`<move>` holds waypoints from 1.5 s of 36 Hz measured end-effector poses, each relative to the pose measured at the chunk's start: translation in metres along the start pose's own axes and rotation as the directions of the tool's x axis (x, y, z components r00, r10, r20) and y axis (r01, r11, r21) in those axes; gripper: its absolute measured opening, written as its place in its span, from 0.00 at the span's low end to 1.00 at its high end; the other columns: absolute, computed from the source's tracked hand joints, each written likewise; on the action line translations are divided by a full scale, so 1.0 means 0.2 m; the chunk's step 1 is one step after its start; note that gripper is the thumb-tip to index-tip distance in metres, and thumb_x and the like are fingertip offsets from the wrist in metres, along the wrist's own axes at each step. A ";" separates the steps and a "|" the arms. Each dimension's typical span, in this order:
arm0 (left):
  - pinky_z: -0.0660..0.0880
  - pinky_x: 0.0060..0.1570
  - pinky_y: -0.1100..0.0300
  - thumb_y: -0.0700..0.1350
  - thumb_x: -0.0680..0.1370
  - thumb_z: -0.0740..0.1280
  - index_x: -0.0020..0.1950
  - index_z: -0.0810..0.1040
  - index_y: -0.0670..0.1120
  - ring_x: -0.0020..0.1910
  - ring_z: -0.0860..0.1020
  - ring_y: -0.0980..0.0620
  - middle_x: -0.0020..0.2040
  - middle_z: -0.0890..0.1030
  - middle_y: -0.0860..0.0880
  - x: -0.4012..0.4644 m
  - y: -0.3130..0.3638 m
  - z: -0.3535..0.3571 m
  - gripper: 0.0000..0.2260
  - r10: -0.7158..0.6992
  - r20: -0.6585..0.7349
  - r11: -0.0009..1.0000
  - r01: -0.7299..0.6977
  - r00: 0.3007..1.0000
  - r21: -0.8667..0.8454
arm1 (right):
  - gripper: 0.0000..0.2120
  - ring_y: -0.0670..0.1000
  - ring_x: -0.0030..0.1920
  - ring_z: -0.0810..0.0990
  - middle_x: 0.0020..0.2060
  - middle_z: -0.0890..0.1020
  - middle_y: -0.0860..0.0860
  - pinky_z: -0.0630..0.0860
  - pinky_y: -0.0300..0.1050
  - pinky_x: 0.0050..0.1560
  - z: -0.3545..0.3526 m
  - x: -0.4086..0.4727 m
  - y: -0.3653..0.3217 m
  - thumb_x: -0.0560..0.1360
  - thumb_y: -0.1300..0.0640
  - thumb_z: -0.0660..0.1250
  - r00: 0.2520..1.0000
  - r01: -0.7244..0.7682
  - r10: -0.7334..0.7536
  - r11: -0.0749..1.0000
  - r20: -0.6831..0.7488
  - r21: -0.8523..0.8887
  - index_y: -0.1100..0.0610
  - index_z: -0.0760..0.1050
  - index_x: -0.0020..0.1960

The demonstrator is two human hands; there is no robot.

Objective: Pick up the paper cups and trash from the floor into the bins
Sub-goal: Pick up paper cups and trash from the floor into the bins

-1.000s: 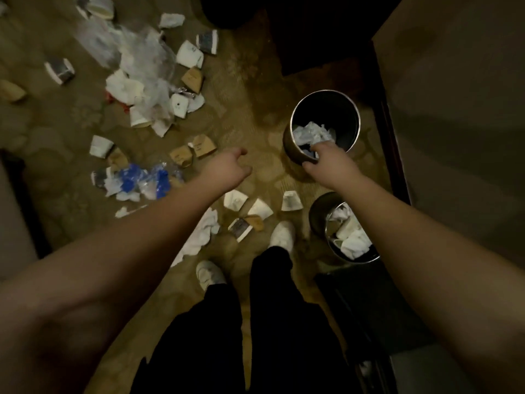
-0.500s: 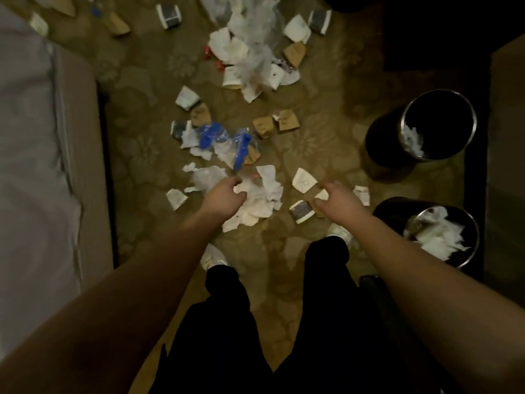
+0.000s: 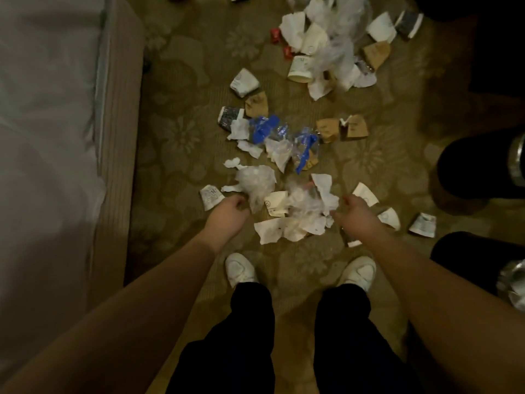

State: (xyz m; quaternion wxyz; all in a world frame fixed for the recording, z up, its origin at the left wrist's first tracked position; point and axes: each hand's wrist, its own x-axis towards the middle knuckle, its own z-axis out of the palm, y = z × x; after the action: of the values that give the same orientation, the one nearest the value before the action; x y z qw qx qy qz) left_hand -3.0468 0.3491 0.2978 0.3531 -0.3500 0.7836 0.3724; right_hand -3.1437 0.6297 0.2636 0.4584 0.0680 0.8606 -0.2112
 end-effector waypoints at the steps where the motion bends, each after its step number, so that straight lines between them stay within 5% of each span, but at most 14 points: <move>1: 0.72 0.56 0.57 0.47 0.80 0.64 0.70 0.73 0.45 0.60 0.77 0.46 0.65 0.78 0.45 0.06 -0.02 0.03 0.18 0.011 -0.009 1.000 -0.011 1.000 -0.008 | 0.36 0.59 0.65 0.75 0.67 0.75 0.57 0.72 0.52 0.65 0.03 0.08 -0.02 0.72 0.39 0.69 1.000 0.011 -0.011 1.000 -0.017 0.009 0.58 0.68 0.73; 11: 0.73 0.61 0.56 0.47 0.80 0.64 0.72 0.72 0.47 0.63 0.76 0.47 0.68 0.75 0.45 0.76 -0.04 0.31 0.20 0.133 -0.081 0.991 -0.133 0.988 0.006 | 0.39 0.58 0.71 0.68 0.76 0.62 0.54 0.70 0.53 0.67 0.22 0.83 -0.13 0.75 0.51 0.73 0.957 0.239 -0.255 0.964 -0.142 -0.120 0.51 0.56 0.79; 21: 0.74 0.50 0.56 0.47 0.80 0.64 0.64 0.77 0.46 0.54 0.78 0.48 0.58 0.79 0.46 1.31 0.09 0.42 0.13 0.266 -0.225 0.964 -0.252 0.937 0.089 | 0.53 0.60 0.78 0.56 0.80 0.49 0.52 0.66 0.60 0.71 0.27 1.41 -0.20 0.69 0.38 0.74 0.896 0.357 -0.433 0.834 -0.099 -0.421 0.45 0.43 0.81; 27: 0.78 0.46 0.54 0.50 0.80 0.63 0.57 0.78 0.48 0.47 0.80 0.48 0.49 0.81 0.47 1.46 0.13 0.42 0.10 0.281 -0.270 0.960 -0.273 0.921 0.066 | 0.33 0.56 0.58 0.78 0.61 0.77 0.54 0.76 0.57 0.59 0.34 1.55 -0.20 0.77 0.41 0.66 0.860 0.352 -0.495 0.750 -0.122 -0.560 0.46 0.57 0.77; 31: 0.71 0.39 0.58 0.50 0.81 0.63 0.58 0.78 0.48 0.44 0.77 0.52 0.45 0.78 0.51 1.45 0.16 0.38 0.10 0.287 -0.308 0.958 -0.274 0.907 0.086 | 0.18 0.52 0.47 0.78 0.51 0.78 0.50 0.78 0.50 0.48 0.36 1.52 -0.20 0.78 0.49 0.64 0.849 0.411 -0.519 0.764 -0.095 -0.497 0.49 0.69 0.67; 36: 0.76 0.56 0.52 0.49 0.81 0.64 0.65 0.75 0.45 0.55 0.78 0.46 0.58 0.78 0.45 1.40 0.14 0.29 0.14 0.202 -0.426 0.952 -0.279 0.882 -0.126 | 0.10 0.49 0.43 0.80 0.48 0.80 0.49 0.81 0.50 0.43 0.25 1.41 -0.27 0.79 0.53 0.65 0.760 0.557 -0.602 0.798 -0.247 -0.231 0.49 0.73 0.60; 42: 0.64 0.71 0.41 0.62 0.78 0.64 0.80 0.55 0.51 0.75 0.62 0.41 0.79 0.56 0.46 1.40 0.05 0.19 0.35 -0.084 -0.535 0.766 -0.288 0.841 -0.574 | 0.06 0.50 0.35 0.78 0.42 0.79 0.50 0.78 0.50 0.35 0.09 1.28 -0.32 0.79 0.59 0.62 0.663 0.725 -0.675 0.687 -0.323 0.053 0.49 0.75 0.52; 47: 0.61 0.71 0.39 0.69 0.75 0.64 0.81 0.52 0.55 0.77 0.60 0.40 0.80 0.58 0.46 1.34 0.03 0.07 0.41 -0.173 -0.541 0.620 -0.336 0.823 -0.709 | 0.10 0.42 0.32 0.73 0.39 0.77 0.49 0.73 0.39 0.36 -0.03 1.15 -0.39 0.76 0.67 0.60 0.596 0.795 -0.717 0.590 -0.361 0.142 0.54 0.76 0.49; 50: 0.70 0.65 0.39 0.72 0.70 0.67 0.78 0.60 0.53 0.72 0.69 0.40 0.75 0.68 0.44 1.29 0.04 0.01 0.42 -0.110 -0.440 0.432 -0.355 0.891 -0.829 | 0.11 0.39 0.29 0.71 0.38 0.76 0.51 0.69 0.32 0.31 -0.09 1.06 -0.43 0.76 0.70 0.58 0.589 0.807 -0.728 0.555 -0.352 0.203 0.59 0.76 0.50; 52: 0.76 0.55 0.44 0.69 0.74 0.65 0.67 0.73 0.49 0.59 0.80 0.43 0.62 0.80 0.41 1.24 0.06 0.01 0.30 0.044 -0.310 0.223 -0.312 0.950 -0.924 | 0.11 0.42 0.32 0.73 0.39 0.76 0.53 0.71 0.36 0.33 -0.10 1.03 -0.44 0.75 0.70 0.57 0.583 0.812 -0.744 0.544 -0.327 0.211 0.59 0.76 0.49; 54: 0.76 0.57 0.44 0.67 0.77 0.62 0.66 0.76 0.49 0.57 0.82 0.43 0.60 0.82 0.41 1.22 0.09 0.03 0.26 0.193 -0.246 0.148 -0.276 0.950 -0.950 | 0.12 0.48 0.36 0.72 0.38 0.76 0.53 0.70 0.41 0.36 -0.10 1.01 -0.45 0.75 0.69 0.59 0.575 0.818 -0.763 0.539 -0.296 0.202 0.55 0.76 0.45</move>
State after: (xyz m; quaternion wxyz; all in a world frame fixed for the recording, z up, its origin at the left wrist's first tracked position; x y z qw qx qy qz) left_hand -3.1828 0.2927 0.1010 -0.0379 -0.3796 0.4225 0.8222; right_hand -3.3013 0.5416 0.1348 0.2194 -0.2385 0.7876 -0.5241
